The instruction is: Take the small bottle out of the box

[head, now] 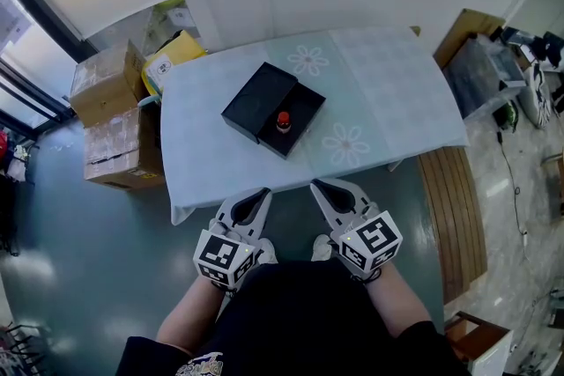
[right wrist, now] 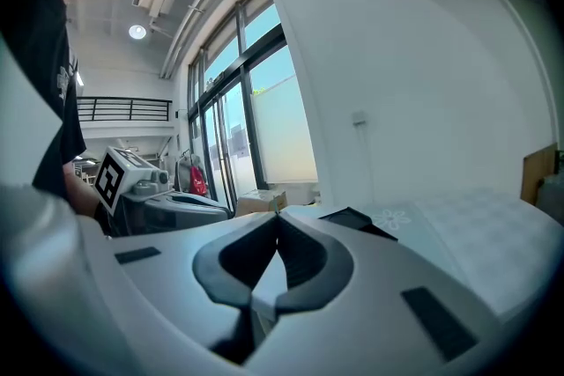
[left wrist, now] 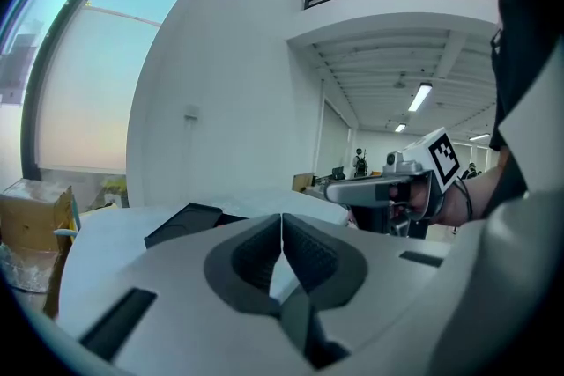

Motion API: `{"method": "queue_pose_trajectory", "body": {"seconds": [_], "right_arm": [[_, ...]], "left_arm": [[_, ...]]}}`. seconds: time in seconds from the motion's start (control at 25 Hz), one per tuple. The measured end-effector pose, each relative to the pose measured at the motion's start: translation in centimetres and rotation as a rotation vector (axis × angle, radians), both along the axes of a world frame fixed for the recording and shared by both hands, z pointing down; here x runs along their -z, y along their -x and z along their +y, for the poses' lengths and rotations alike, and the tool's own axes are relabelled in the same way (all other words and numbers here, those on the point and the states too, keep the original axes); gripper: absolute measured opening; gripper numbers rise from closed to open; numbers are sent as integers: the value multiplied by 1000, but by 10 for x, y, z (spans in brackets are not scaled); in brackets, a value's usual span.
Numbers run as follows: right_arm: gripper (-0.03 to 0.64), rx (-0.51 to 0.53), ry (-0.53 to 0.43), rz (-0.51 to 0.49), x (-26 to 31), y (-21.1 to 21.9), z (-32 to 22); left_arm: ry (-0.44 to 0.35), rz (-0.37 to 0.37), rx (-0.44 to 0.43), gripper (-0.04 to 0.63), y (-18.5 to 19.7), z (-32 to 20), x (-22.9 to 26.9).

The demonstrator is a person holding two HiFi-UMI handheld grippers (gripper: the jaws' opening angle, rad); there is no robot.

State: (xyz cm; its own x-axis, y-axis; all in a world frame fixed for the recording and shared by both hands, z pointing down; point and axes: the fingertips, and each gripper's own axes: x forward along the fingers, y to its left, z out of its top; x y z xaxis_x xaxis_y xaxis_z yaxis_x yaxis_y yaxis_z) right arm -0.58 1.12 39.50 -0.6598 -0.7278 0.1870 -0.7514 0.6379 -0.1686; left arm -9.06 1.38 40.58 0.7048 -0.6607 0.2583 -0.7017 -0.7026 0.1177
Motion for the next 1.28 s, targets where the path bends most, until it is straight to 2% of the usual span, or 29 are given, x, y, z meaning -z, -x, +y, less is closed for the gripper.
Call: {"method": "queue_pose_trajectory", "body": {"seconds": [0.4,1.0,1.28], "right_arm": [[23,27,15,-13,-6,-28,-3],[23,156,39,-38,-20,-72,-19],[23,190,54,-65,-24,-80,-31]], "left_arm": [[12,-13,37,29,-22,6,-4],[40,-20,178,29,-72,11,-25],[53,-36,228,29,-81,8,-29]]}}
